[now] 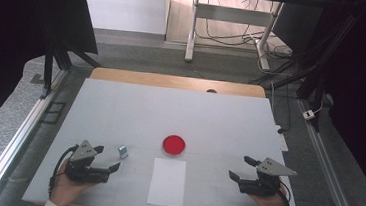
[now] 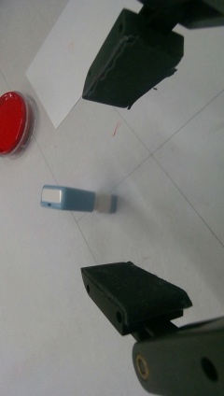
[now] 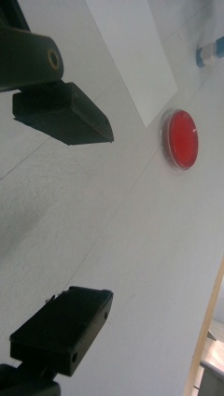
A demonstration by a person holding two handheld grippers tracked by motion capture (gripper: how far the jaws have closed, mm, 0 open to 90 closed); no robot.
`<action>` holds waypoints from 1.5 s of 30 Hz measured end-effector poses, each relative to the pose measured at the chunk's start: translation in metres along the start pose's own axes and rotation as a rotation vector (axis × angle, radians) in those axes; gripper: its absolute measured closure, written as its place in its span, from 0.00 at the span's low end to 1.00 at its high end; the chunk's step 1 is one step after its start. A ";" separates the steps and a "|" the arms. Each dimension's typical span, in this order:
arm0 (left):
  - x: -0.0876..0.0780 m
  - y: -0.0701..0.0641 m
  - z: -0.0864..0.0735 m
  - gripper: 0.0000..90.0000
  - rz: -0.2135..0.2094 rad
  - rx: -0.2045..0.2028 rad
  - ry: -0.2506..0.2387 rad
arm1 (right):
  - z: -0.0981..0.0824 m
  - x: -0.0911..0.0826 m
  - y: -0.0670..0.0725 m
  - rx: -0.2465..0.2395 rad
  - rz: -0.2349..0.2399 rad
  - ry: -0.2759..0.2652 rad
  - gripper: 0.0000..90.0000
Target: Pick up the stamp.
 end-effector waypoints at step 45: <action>-0.009 -0.005 0.021 0.18 0.012 0.092 0.018 | -0.005 0.007 0.011 -0.025 0.031 0.030 0.28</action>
Point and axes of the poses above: each handheld gripper's, and its own axes: x roughly forward along the jaws, z roughly out of its top, y roughly to its left, the point moved 4 cm from there along x, roughly forward along the jaws, and after that the axes turned 2 degrees about x, right-handed, at the moved point
